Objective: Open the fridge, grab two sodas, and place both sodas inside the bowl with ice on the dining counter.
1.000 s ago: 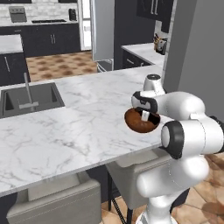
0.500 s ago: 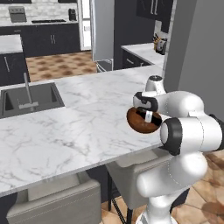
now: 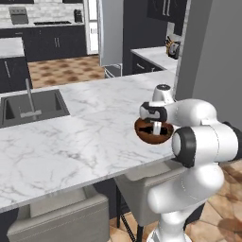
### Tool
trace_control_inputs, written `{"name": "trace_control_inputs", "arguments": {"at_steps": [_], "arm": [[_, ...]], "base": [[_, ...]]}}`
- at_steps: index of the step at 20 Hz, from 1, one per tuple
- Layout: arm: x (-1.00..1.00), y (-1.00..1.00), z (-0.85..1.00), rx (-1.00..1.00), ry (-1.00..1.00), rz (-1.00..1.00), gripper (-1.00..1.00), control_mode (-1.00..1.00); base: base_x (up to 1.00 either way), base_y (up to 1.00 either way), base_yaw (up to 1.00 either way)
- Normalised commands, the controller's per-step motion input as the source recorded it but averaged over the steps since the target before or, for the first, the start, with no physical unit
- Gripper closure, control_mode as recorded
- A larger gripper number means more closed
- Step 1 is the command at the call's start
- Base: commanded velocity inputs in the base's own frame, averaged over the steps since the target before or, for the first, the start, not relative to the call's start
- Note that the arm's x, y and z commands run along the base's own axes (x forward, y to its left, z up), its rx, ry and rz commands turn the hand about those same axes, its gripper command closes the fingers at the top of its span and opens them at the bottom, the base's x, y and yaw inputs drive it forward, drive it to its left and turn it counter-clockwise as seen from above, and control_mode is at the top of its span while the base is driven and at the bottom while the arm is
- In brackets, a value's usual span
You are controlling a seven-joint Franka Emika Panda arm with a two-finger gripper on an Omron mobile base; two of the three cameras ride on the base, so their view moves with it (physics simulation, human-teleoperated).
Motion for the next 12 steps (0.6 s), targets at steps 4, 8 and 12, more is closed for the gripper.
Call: {"name": "trace_control_inputs", "arguments": {"at_steps": [4,8,12], "arm": [[0.05,0.23,0.00,0.00,0.00,0.08,-1.00,-1.00],[0.00,0.02,0.19,0.00,0.00,0.08,-1.00,-1.00],[-0.15,-0.03,0.62,0.00,0.00,0.07,-1.00,-1.00]], "base": [[0.00,0.00,0.00],[0.00,0.00,0.00],[0.00,0.00,0.00]]}}
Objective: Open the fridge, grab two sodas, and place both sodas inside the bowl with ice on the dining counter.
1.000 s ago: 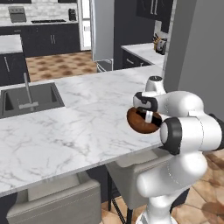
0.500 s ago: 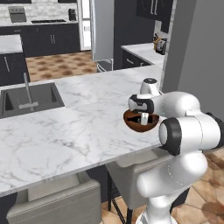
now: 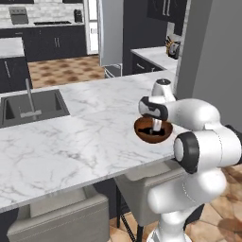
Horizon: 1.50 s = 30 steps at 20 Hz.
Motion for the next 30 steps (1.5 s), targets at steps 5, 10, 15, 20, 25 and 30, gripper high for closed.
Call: {"name": "trace_control_inputs", "arguments": {"at_steps": [5,10,15,20,25,30], "arm": [[-0.41,-0.02,0.70,0.01,-0.01,0.02,-1.00,-1.00],[-0.74,0.00,0.70,0.05,0.00,0.00,-1.00,-1.00],[-0.95,0.00,0.47,0.06,0.00,-0.01,-1.00,-1.00],[-1.00,0.00,0.11,0.12,-0.01,-0.12,-1.00,-1.00],[-1.00,0.00,0.13,0.13,-0.01,-0.23,-1.00,-1.00],[-0.93,0.00,0.03,0.06,-0.01,-0.35,-1.00,-1.00]], "base": [[0.00,0.00,0.00],[0.00,0.00,0.00],[0.00,0.00,0.00],[0.00,0.00,0.00],[0.00,0.00,0.00],[0.00,0.00,0.00]]}}
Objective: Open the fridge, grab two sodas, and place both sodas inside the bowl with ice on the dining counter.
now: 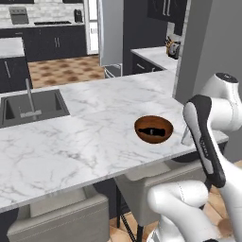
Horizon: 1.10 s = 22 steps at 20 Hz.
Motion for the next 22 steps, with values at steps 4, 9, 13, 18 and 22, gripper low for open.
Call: {"name": "trace_control_inputs", "arguments": {"at_steps": [4,9,13,18,22], "arm": [[-0.79,0.00,-0.02,0.00,-0.01,-0.40,-1.00,-1.00],[-0.66,0.00,-0.11,0.00,0.00,-0.41,-1.00,-1.00],[-0.45,0.02,-0.15,0.00,0.00,-0.33,-1.00,-1.00],[-0.23,0.02,-0.10,0.00,0.00,-0.10,-1.00,-1.00],[-0.14,0.00,-0.09,0.00,-0.01,0.00,-1.00,-1.00]], "base": [[0.00,0.00,0.00],[0.00,0.00,0.00],[0.00,0.00,0.00],[0.00,0.00,0.00],[0.00,0.00,0.00]]}}
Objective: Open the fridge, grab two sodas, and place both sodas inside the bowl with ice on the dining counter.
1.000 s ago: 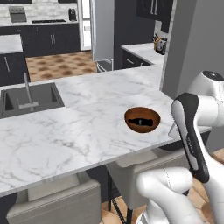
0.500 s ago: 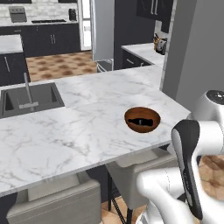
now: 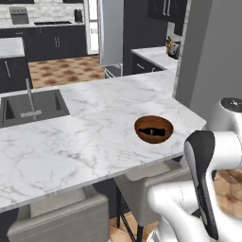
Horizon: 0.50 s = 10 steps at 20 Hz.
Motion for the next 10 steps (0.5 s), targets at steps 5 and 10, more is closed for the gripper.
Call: {"name": "trace_control_inputs", "arguments": {"at_steps": [5,10], "arm": [[-0.12,0.00,-0.02,0.00,-0.01,-0.01,-1.00,1.00],[0.00,0.00,0.00,0.00,0.00,0.00,-1.00,1.00]], "base": [[-0.73,0.24,-0.11],[-0.81,0.96,-0.17]]}}
